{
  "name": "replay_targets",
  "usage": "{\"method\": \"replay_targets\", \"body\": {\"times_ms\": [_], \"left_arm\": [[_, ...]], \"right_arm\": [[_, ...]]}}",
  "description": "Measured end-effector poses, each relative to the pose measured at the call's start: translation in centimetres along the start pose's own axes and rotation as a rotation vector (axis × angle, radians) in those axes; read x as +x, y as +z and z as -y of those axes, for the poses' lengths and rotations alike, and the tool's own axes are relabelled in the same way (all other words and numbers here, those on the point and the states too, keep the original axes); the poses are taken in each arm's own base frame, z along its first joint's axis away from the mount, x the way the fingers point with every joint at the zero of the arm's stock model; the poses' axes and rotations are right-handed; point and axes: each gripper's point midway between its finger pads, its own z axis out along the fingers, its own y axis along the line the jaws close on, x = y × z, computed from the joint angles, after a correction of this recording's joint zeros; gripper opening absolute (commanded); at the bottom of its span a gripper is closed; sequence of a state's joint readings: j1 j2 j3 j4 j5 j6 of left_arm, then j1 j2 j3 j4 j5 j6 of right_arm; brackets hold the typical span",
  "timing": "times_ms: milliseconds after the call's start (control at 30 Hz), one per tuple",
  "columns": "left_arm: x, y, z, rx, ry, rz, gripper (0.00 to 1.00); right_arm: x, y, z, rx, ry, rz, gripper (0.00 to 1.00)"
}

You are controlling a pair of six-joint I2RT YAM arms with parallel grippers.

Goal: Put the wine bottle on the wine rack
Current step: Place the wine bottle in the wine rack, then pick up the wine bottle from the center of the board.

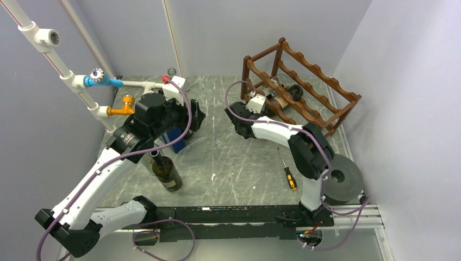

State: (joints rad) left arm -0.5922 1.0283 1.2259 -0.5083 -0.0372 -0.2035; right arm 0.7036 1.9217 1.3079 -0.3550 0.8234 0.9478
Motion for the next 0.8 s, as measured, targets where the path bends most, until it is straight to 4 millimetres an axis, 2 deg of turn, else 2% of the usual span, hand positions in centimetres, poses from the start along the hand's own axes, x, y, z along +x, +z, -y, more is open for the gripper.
{"method": "replay_targets", "body": {"times_ms": [200,333,400,533,633,800], "left_arm": [[-0.3,-0.3,-0.5,-0.027,0.003,0.017,0.91],[0.0,-0.1,-0.8,-0.043,0.003,0.016,0.91],[0.0,-0.1,-0.9,-0.049,0.004,0.016,0.92],[-0.2,-0.2,-1.3,-0.069,0.009,0.033,0.92],[-0.3,-0.5,-1.6,-0.083,0.015,0.046,0.92],[-0.7,-1.2,-2.0,-0.1,0.021,0.072,0.91]], "right_arm": [[1.3,-3.2,-2.2,-0.26,-0.107,-0.094,0.85],[1.8,-6.7,-4.3,-0.492,-0.208,-0.128,0.86],[2.2,-9.2,-5.5,-0.641,-0.27,-0.136,0.86],[4.1,-15.3,-8.1,-0.994,-0.372,-0.148,0.99],[7.3,-20.3,-9.5,-1.24,-0.458,-0.162,1.0],[12.2,-28.0,-11.3,-1.54,-0.596,-0.154,1.0]]}}
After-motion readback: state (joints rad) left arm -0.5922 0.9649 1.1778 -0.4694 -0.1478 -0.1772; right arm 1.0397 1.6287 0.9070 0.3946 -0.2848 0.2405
